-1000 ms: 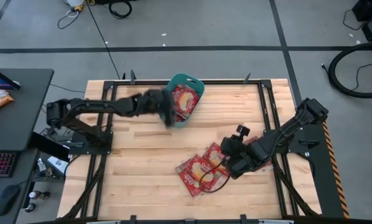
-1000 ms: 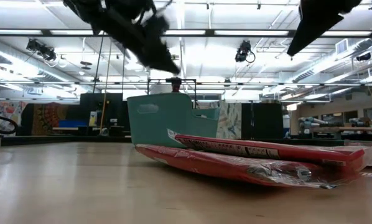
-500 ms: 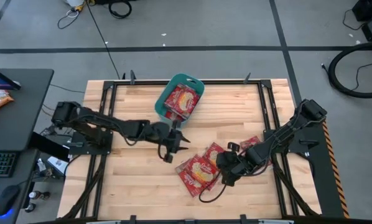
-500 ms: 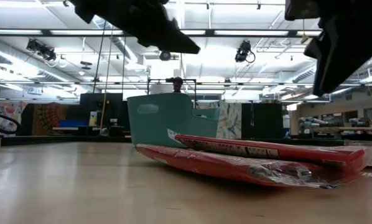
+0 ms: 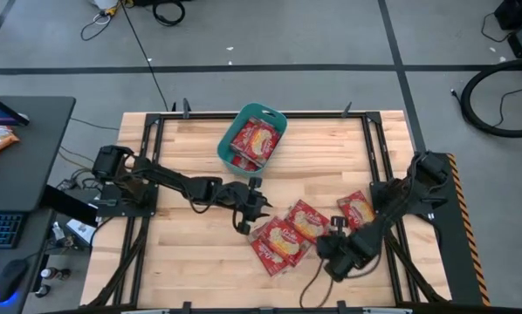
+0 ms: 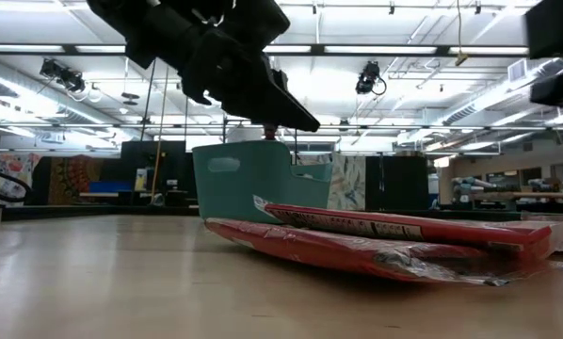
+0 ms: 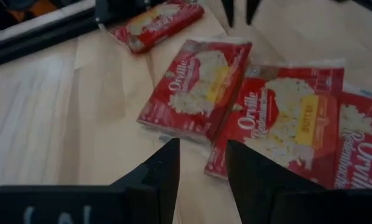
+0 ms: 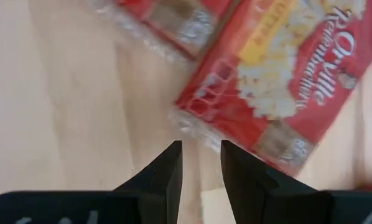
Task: Sort popcorn bags into baskets
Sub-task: Put the popcorn bag into the green bin
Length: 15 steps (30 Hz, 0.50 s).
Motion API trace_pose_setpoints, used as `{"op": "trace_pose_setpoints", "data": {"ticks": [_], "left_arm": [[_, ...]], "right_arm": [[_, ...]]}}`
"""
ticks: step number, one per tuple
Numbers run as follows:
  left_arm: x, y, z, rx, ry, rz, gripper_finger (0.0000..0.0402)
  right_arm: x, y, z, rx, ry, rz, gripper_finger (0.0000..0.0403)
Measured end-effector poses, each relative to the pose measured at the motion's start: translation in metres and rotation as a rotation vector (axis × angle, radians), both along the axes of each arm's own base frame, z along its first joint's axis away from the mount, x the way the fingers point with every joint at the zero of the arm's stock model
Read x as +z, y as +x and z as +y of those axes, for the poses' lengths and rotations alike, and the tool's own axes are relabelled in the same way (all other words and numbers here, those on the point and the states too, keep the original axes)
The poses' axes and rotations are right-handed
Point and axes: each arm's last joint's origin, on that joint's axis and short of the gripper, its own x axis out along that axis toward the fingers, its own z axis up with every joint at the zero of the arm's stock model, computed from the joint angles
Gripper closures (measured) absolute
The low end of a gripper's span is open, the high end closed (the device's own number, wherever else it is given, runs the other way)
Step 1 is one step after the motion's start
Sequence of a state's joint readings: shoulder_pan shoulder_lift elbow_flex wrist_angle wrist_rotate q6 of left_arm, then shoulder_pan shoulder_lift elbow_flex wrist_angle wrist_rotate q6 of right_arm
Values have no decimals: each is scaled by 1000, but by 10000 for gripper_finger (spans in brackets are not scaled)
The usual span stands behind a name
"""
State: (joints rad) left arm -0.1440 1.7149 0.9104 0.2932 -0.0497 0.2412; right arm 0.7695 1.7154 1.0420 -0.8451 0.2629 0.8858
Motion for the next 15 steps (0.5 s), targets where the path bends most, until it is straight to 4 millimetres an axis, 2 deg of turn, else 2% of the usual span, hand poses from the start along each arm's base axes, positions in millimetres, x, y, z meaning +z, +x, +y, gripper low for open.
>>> {"op": "trace_pose_setpoints", "data": {"ticks": [6, 15], "left_arm": [[3, 2, 0, -3, 0, -38, 267], [5, 3, 8, 19, -2, -53, 267]], "right_arm": [[-5, -10, 12, -18, -8, -8, 279], [-4, -2, 7, 12, -51, -62, 213]]}}
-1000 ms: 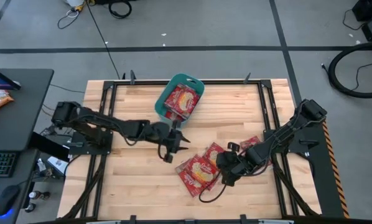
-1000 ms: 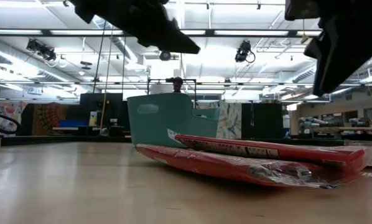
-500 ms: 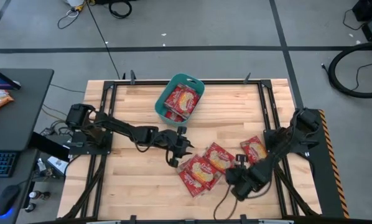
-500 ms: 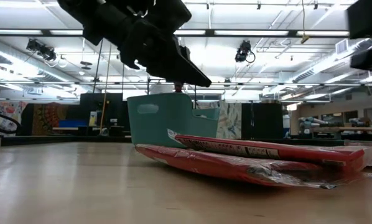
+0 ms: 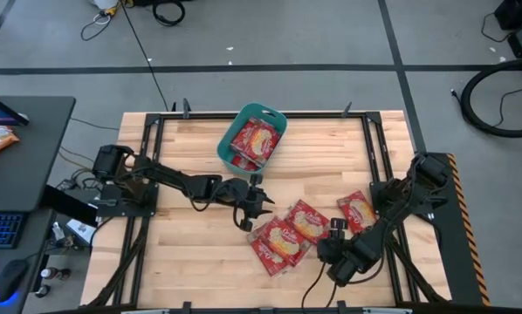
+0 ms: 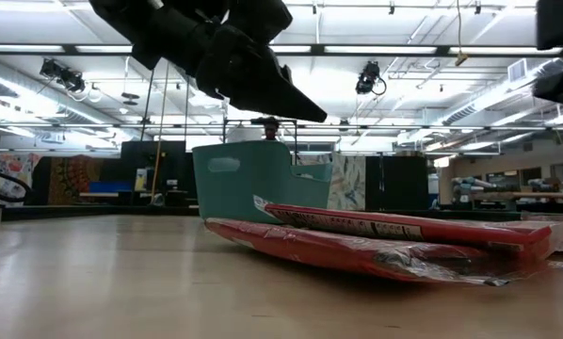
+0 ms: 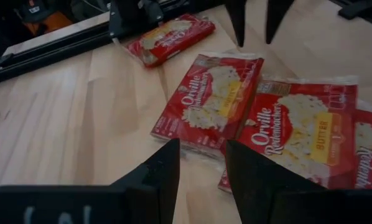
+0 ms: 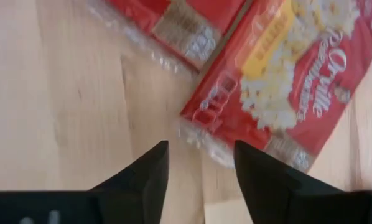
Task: Sort popcorn bags into baskets
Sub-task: Put the popcorn bag into the green bin
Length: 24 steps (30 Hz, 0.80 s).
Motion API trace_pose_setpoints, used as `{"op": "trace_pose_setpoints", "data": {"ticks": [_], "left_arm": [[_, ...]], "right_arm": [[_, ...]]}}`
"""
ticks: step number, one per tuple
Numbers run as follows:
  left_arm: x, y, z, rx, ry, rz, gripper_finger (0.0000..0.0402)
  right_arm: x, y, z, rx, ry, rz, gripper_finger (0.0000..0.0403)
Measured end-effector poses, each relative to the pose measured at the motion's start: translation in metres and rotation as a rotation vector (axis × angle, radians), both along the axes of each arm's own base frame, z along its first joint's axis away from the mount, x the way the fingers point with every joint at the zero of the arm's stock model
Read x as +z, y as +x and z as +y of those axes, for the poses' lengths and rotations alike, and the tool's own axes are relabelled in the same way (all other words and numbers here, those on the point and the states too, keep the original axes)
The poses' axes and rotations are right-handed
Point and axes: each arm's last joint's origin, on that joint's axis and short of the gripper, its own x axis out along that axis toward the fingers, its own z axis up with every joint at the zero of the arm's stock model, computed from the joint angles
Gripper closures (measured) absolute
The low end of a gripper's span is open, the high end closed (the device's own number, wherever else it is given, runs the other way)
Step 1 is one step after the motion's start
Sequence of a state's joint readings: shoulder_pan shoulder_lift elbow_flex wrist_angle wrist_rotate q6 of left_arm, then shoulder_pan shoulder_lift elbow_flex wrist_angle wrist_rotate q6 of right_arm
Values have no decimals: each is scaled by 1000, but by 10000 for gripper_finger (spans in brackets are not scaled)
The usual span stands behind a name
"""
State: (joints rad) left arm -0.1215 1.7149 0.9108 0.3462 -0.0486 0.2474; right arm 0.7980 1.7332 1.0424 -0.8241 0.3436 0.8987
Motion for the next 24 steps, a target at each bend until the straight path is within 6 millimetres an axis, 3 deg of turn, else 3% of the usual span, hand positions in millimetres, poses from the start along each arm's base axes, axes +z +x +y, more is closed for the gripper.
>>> {"op": "trace_pose_setpoints", "data": {"ticks": [4, 11, 19, 24], "left_arm": [[-1, 0, 3, 8, 1, 7, 267], [-1, 0, 2, 6, 1, 8, 267], [-4, -2, 3, 7, 5, 46, 267], [-4, -2, 2, 6, 5, 47, 267]], "right_arm": [[1, 7, 2, 32, 13, -58, 191], [0, 4, 10, 93, -79, -159, 192], [-36, 6, 16, 135, -156, -48, 193], [-41, 5, 15, 136, -203, -38, 197]]}}
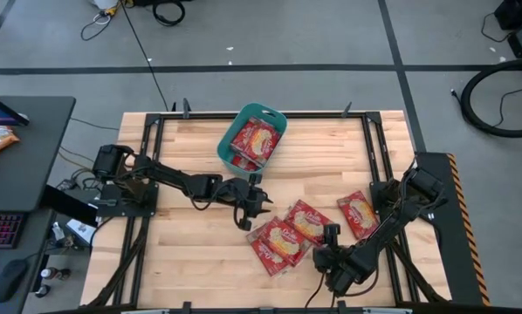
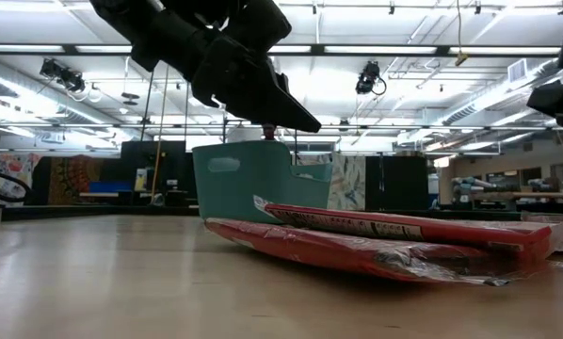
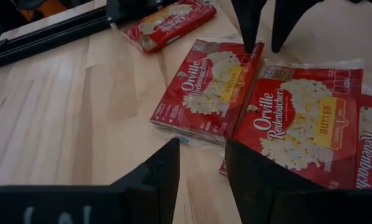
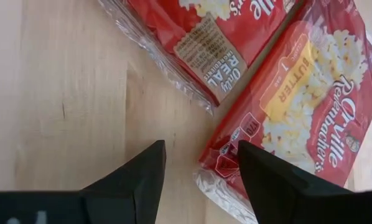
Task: Sort popcorn bags into baskets
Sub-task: Put the popcorn bag into the green bin
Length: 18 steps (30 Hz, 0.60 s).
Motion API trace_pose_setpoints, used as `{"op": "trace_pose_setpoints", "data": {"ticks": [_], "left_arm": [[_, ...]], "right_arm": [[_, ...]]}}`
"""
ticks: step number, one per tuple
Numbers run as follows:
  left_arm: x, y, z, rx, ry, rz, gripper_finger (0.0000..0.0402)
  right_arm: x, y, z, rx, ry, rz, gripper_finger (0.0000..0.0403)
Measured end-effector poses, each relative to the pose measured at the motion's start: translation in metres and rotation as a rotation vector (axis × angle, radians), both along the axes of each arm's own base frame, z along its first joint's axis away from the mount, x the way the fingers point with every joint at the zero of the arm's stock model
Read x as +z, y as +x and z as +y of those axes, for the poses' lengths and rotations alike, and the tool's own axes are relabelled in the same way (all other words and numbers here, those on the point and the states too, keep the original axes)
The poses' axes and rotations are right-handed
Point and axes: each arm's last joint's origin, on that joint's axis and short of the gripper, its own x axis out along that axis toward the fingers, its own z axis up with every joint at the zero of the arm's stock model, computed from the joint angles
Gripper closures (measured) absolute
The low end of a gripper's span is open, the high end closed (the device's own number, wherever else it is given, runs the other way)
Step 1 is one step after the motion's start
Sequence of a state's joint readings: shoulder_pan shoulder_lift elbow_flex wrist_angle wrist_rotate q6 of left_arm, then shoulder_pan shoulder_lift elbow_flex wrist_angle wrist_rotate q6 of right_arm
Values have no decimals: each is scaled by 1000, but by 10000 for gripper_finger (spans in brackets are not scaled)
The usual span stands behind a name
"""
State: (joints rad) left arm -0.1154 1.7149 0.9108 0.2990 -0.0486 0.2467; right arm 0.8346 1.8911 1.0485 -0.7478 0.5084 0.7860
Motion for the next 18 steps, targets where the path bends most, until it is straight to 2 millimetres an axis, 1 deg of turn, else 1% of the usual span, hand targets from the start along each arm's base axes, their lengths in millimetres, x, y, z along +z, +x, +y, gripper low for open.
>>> {"op": "trace_pose_setpoints", "data": {"ticks": [3, 6, 10, 16, 18], "left_arm": [[0, 0, 0, 0, 0, 0, 267], [0, 0, 0, 0, 0, 0, 267], [0, 0, 0, 0, 0, 0, 267], [0, 0, 0, 0, 0, -1, 267], [0, 0, 0, 0, 0, -2, 267]], "right_arm": [[0, -1, -1, 0, -9, 9, 207], [0, -2, -3, 5, -21, 33, 232], [0, -3, -4, 38, -32, 61, 284], [0, -2, -7, 54, -48, 89, 382], [2, -2, -11, 54, -55, 105, 394]]}}
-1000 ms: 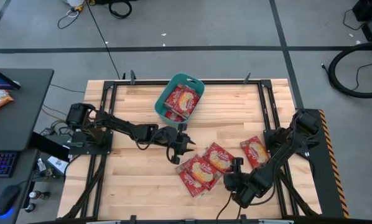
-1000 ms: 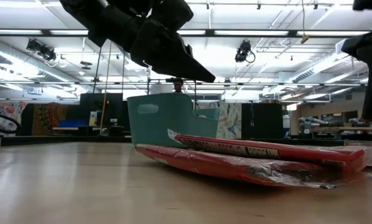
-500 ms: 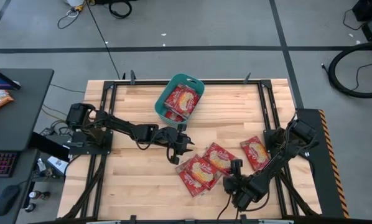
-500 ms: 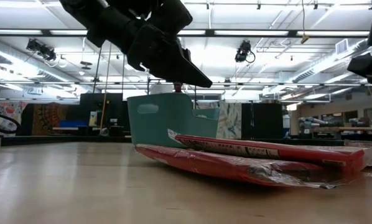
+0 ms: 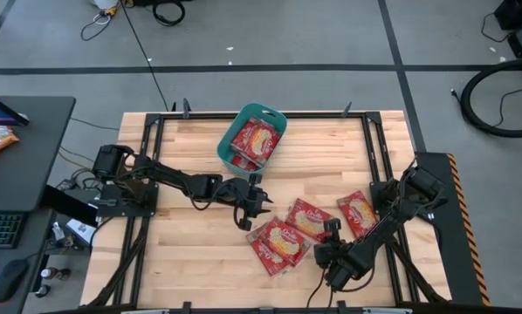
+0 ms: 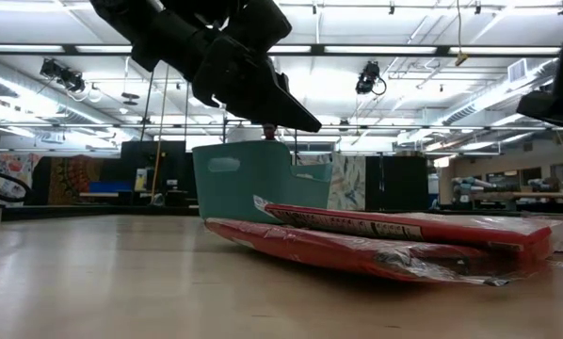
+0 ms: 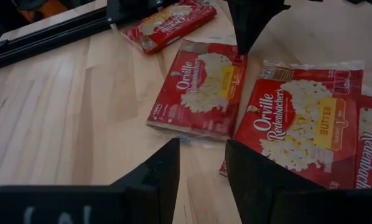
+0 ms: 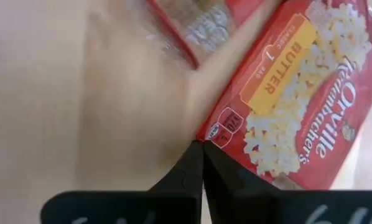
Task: Sort popcorn bags into baskets
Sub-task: Put the popcorn bag into the green bin
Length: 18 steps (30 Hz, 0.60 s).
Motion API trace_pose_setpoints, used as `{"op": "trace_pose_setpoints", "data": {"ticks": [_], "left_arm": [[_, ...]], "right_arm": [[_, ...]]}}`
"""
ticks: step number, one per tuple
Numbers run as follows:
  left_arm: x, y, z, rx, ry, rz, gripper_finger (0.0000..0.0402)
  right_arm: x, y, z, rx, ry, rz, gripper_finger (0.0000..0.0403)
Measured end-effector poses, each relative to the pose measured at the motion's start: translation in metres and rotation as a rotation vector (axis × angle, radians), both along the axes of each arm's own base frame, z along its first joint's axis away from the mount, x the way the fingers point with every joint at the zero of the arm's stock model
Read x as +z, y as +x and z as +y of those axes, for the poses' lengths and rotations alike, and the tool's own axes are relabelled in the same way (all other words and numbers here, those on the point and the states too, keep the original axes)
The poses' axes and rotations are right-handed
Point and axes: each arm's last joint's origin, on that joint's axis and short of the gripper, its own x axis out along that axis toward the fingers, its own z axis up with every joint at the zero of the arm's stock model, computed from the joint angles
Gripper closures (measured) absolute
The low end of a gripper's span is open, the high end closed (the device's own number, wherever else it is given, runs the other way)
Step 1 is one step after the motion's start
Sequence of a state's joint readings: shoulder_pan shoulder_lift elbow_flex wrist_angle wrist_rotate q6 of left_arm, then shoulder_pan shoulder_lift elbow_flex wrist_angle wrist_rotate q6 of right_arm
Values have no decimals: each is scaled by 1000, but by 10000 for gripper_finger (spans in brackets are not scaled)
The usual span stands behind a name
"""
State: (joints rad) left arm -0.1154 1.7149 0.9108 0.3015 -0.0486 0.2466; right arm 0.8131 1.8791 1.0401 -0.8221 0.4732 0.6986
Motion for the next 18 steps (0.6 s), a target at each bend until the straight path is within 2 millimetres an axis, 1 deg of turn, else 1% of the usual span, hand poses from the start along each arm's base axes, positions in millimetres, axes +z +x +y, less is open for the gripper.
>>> {"op": "trace_pose_setpoints", "data": {"ticks": [2, 5, 9, 14, 18], "left_arm": [[1, 0, -2, -5, -1, -9, 267], [1, 2, -8, -23, -4, -40, 263], [-4, 6, -20, -52, -9, -82, 246], [-21, 12, -31, -47, 59, -95, 196], [-38, 17, -34, -64, 121, -99, 154]], "right_arm": [[8, 3, -1, -17, 13, -12, 390], [25, 8, -4, -48, 20, -26, 394], [50, 16, -7, -77, 36, -85, 396], [68, 26, -10, -104, 73, -149, 398], [73, 32, -13, -103, 74, -162, 398]]}}
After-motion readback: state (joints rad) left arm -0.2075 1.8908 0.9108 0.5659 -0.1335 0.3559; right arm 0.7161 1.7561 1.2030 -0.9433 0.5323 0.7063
